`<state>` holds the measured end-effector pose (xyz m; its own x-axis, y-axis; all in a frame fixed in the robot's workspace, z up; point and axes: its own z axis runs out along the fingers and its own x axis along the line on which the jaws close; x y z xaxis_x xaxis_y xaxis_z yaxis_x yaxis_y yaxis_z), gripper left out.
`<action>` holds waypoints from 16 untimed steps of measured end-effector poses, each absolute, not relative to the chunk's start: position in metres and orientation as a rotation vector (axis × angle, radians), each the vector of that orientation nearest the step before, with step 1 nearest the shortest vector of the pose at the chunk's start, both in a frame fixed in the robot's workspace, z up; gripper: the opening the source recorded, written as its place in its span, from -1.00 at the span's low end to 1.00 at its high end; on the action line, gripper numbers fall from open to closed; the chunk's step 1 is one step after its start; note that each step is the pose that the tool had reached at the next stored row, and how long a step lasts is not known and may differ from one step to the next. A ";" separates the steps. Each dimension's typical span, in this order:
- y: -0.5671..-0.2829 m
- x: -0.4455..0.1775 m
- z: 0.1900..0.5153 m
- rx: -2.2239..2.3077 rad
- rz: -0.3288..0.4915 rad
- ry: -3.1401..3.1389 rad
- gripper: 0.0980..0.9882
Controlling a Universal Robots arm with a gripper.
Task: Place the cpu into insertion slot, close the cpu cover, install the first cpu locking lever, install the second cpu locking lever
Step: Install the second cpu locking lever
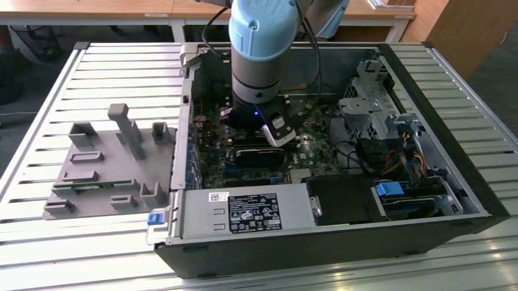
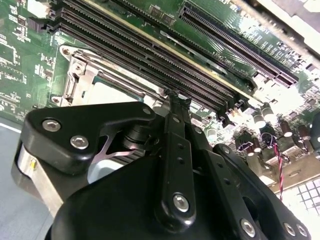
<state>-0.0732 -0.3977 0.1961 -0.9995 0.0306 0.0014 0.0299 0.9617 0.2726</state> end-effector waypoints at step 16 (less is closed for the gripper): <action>-0.393 -0.078 0.190 0.048 0.462 3.104 -0.98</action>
<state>-0.0780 -0.3932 0.1897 -0.9995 0.0307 0.0019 0.0299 0.9563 0.2910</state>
